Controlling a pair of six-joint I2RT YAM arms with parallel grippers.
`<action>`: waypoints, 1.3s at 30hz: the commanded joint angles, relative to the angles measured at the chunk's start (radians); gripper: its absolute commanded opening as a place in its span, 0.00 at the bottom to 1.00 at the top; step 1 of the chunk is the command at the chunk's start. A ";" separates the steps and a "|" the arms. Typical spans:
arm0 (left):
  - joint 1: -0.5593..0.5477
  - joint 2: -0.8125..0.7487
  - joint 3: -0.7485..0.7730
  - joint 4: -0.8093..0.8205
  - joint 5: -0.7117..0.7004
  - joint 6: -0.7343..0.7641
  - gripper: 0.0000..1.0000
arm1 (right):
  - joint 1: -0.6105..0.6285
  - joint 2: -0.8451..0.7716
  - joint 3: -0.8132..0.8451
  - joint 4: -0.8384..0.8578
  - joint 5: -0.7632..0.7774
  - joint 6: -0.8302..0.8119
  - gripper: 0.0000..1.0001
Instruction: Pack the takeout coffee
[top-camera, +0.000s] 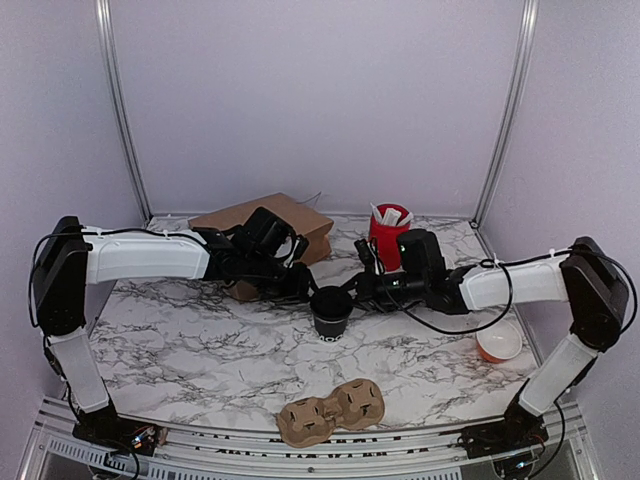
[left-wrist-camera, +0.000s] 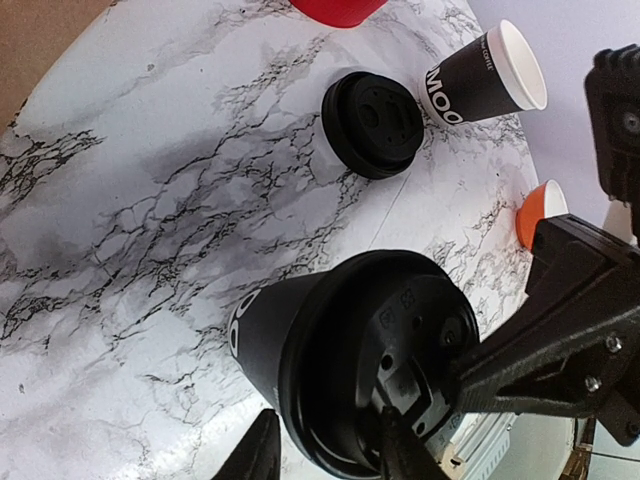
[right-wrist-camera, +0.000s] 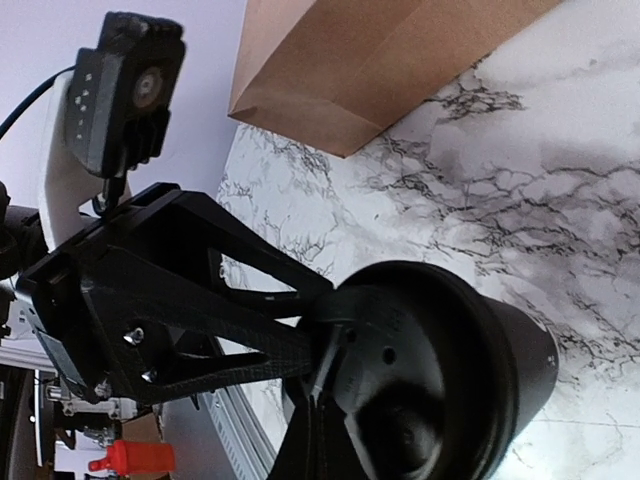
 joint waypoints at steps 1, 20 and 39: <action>-0.002 0.021 0.008 -0.038 -0.011 0.008 0.33 | 0.055 -0.062 0.112 -0.119 0.055 -0.097 0.00; -0.004 0.018 0.001 -0.038 -0.013 0.007 0.33 | 0.059 0.043 -0.071 0.008 0.070 0.012 0.00; -0.005 0.020 0.007 -0.038 -0.013 0.009 0.33 | -0.010 0.051 0.096 -0.086 0.092 -0.027 0.00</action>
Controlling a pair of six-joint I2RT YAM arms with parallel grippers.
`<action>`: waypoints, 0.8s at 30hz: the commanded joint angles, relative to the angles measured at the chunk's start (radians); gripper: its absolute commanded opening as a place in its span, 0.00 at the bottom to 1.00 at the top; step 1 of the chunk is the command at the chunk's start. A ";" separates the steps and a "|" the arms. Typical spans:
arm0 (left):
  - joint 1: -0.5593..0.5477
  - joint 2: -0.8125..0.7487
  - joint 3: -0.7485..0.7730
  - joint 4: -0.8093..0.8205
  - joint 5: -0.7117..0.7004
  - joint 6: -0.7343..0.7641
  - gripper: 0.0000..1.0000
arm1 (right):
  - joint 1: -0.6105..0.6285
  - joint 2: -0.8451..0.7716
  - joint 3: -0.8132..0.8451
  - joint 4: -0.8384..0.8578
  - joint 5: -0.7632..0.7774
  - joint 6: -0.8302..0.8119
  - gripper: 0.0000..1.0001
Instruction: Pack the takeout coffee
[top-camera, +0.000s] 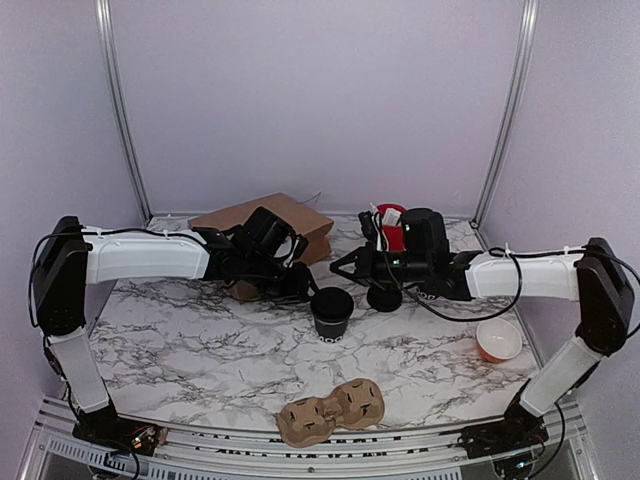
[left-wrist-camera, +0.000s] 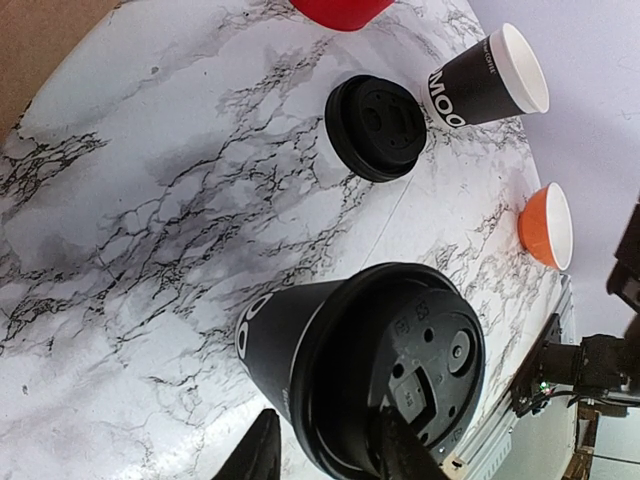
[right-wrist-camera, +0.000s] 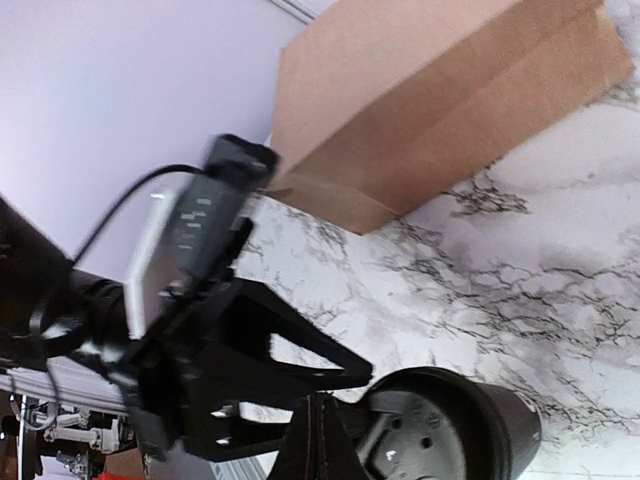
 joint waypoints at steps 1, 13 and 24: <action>-0.007 0.023 0.007 -0.038 -0.004 0.008 0.33 | -0.016 0.133 -0.018 -0.042 -0.030 0.025 0.00; -0.007 0.025 0.010 -0.038 -0.002 0.007 0.33 | -0.026 0.088 0.005 -0.074 -0.016 0.020 0.00; -0.008 0.025 0.008 -0.038 -0.002 0.007 0.33 | -0.008 -0.071 0.006 -0.073 -0.003 -0.038 0.01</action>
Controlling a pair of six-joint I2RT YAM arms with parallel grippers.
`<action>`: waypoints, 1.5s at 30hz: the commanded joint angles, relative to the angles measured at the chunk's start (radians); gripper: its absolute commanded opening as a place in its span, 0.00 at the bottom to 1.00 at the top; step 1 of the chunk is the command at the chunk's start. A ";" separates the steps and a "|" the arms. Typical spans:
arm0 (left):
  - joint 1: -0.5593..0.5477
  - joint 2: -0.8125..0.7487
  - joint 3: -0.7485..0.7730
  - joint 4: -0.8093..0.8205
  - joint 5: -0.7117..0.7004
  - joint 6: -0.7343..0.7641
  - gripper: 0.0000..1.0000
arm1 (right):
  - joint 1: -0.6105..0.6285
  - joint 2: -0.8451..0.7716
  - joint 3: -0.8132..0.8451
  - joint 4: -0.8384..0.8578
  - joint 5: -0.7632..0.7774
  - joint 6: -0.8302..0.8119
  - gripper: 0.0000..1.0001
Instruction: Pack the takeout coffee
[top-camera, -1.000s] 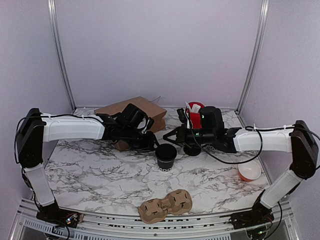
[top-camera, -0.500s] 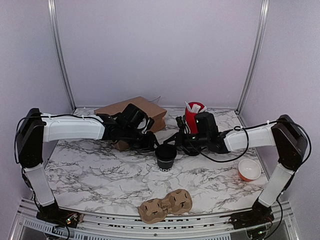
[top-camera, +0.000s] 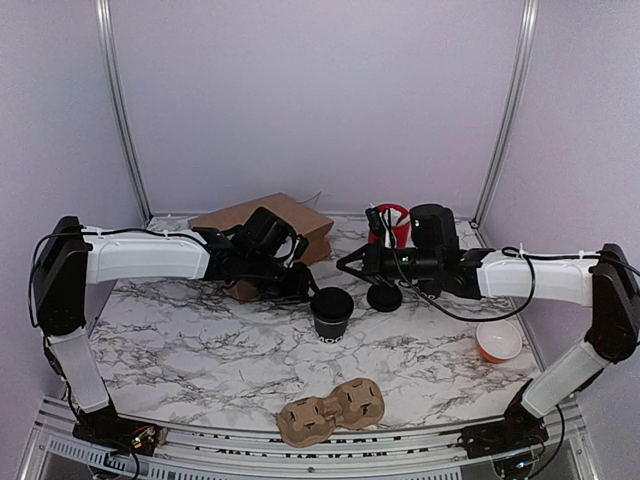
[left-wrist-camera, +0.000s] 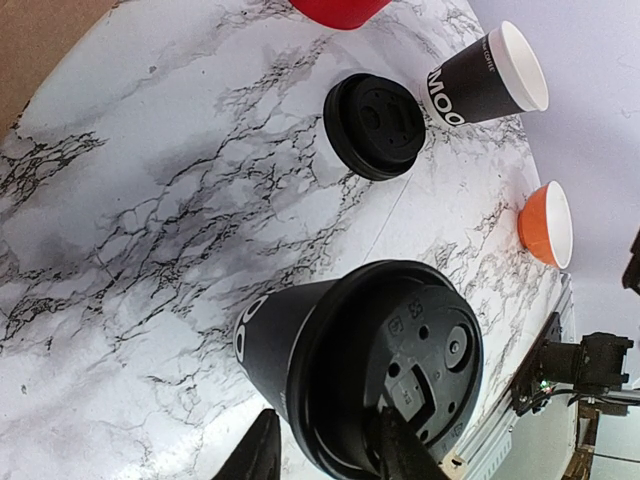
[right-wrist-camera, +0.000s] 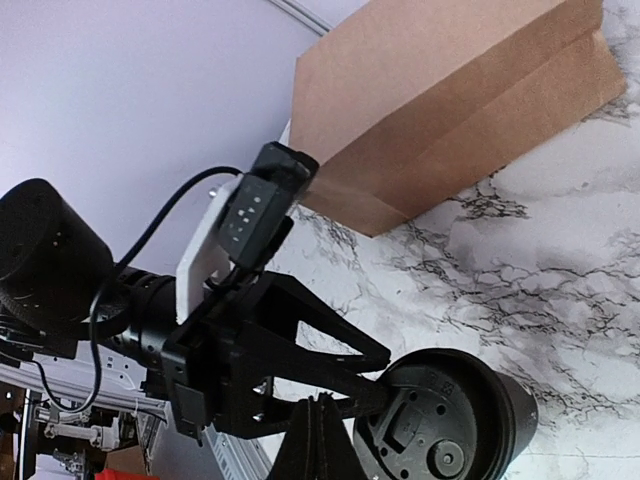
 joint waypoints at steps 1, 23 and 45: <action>-0.006 0.025 0.007 -0.037 -0.004 0.006 0.33 | 0.015 -0.029 0.000 -0.011 0.006 -0.021 0.01; -0.009 0.033 0.020 -0.037 0.001 0.004 0.33 | 0.048 -0.011 0.020 -0.042 -0.008 -0.024 0.00; -0.011 0.036 0.018 -0.036 0.000 0.004 0.33 | 0.030 0.062 -0.087 -0.011 -0.042 0.033 0.00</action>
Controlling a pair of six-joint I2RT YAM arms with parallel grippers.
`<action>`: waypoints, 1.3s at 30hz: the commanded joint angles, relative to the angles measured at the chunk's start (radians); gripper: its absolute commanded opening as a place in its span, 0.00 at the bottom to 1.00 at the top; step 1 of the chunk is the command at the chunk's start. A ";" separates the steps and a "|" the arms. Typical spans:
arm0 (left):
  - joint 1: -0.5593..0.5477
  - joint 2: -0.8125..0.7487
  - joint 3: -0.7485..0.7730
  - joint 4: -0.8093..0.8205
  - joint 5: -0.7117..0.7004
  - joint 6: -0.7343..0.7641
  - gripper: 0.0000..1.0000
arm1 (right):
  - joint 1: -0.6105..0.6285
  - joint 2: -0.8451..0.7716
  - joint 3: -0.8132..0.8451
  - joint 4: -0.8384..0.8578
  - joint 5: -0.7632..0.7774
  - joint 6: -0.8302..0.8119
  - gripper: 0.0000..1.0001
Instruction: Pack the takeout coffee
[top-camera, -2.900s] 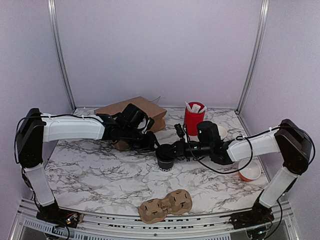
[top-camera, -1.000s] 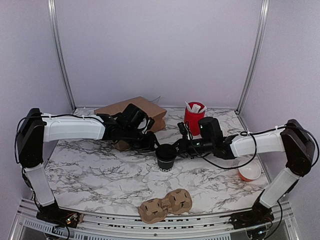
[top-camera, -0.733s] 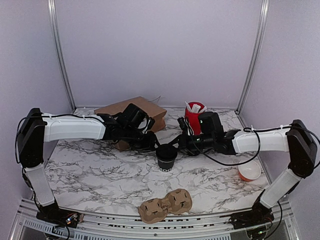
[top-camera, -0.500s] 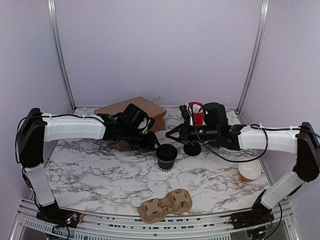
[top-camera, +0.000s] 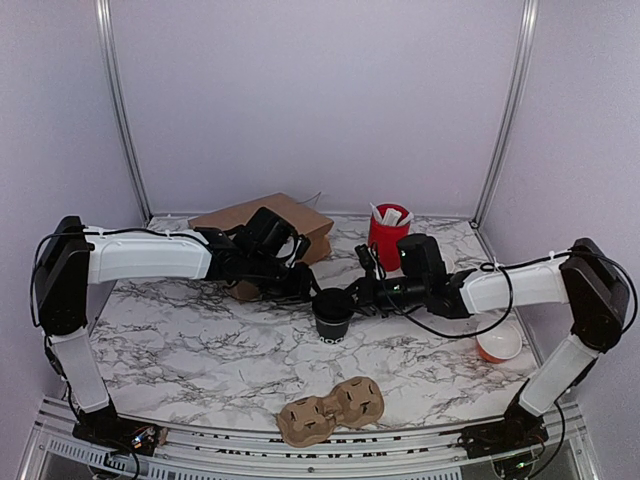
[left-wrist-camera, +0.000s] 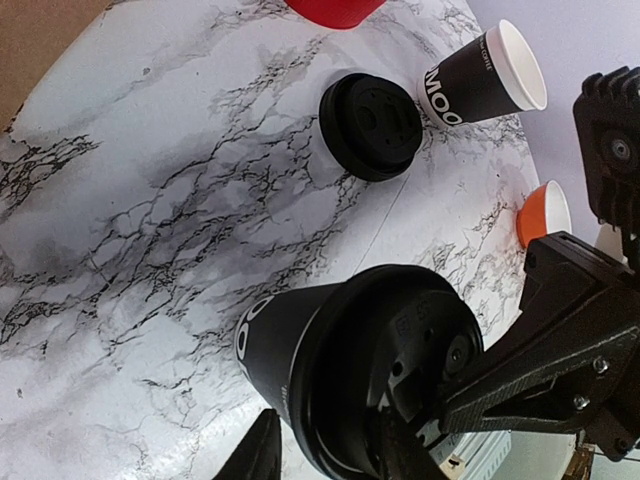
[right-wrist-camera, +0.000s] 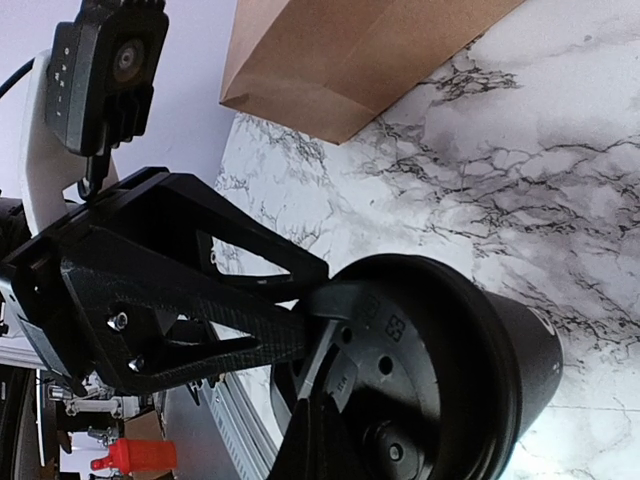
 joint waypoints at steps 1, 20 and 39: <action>-0.006 0.028 0.009 -0.037 0.001 0.003 0.33 | -0.002 -0.030 0.052 -0.139 0.047 -0.040 0.00; -0.008 -0.046 0.116 -0.055 0.012 0.058 0.36 | 0.009 -0.167 0.222 -0.357 0.207 -0.201 0.01; -0.008 -0.145 -0.095 0.440 0.389 -0.162 0.00 | -0.004 -0.045 0.106 -0.135 0.035 -0.071 0.00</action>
